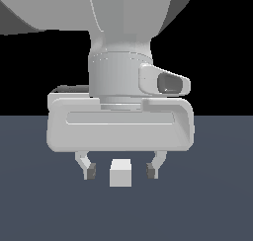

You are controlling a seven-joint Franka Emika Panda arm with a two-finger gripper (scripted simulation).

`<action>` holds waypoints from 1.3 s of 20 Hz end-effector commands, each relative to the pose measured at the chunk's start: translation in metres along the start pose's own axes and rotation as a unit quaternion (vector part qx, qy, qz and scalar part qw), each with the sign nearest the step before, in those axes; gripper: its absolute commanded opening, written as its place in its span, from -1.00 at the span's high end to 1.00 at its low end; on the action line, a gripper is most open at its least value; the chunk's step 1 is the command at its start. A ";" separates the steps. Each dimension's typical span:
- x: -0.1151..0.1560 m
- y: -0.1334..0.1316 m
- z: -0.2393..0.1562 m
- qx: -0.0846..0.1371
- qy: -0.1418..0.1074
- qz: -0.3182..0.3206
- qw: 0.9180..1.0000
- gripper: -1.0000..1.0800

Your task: Plug the charger into the wall socket.

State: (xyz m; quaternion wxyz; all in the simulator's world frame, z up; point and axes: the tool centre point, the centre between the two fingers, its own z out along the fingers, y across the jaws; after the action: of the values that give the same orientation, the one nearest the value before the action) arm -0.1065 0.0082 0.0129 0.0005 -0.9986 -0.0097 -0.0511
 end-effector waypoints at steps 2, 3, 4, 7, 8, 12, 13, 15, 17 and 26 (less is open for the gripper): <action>0.000 0.000 0.001 0.000 0.001 0.000 1.000 1.00; 0.000 0.000 0.001 0.000 0.001 0.000 1.000 1.00; 0.000 0.000 0.001 0.000 0.001 0.000 1.000 1.00; 0.000 0.000 0.001 0.000 0.001 0.000 1.000 1.00; 0.000 0.000 0.001 0.000 0.001 0.000 1.000 1.00; 0.000 0.000 0.001 0.000 0.001 0.000 1.000 1.00; 0.001 0.000 0.000 0.000 0.000 0.000 1.000 1.00; 0.004 0.002 -0.001 0.000 0.000 -0.002 1.000 1.00; 0.008 0.004 -0.004 0.000 0.001 -0.004 1.000 1.00; 0.049 0.022 -0.029 0.002 0.001 -0.026 1.000 1.00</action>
State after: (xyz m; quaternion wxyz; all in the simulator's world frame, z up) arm -0.0686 -0.0095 0.0400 0.0013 -0.9982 -0.0312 -0.0514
